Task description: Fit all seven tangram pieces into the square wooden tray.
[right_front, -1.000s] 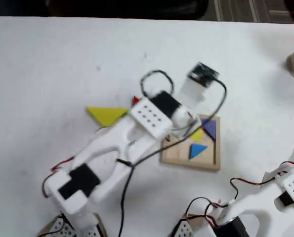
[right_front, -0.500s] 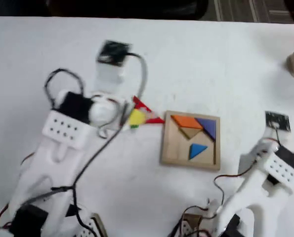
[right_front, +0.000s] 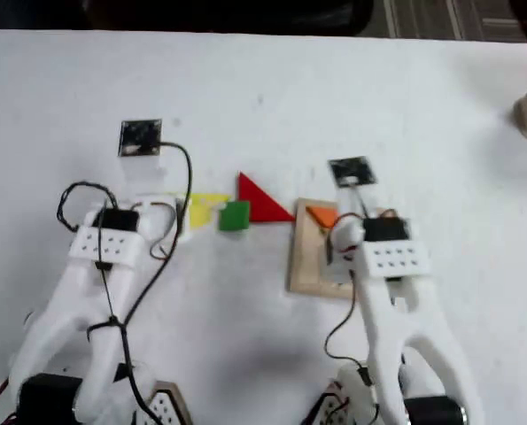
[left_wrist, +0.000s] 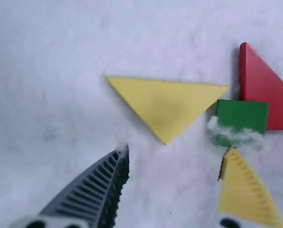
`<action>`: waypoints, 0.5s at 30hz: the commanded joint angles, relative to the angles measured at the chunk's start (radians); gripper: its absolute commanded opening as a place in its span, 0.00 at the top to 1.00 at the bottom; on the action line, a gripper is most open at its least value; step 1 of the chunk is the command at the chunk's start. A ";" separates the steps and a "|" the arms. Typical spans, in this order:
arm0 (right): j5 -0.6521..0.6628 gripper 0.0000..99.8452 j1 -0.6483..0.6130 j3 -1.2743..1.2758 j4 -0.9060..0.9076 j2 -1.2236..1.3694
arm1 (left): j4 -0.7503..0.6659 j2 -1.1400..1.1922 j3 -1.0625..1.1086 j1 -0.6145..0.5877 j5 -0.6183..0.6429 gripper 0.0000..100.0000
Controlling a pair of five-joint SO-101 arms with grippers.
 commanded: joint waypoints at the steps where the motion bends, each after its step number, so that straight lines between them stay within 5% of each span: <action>1: -0.014 0.98 -0.048 -0.046 -0.081 0.094 | -0.037 -0.042 -0.006 -0.004 0.011 0.68; 15: 0.069 0.98 0.127 -0.054 -0.182 0.300 | -0.038 -0.042 -0.005 -0.004 0.008 0.68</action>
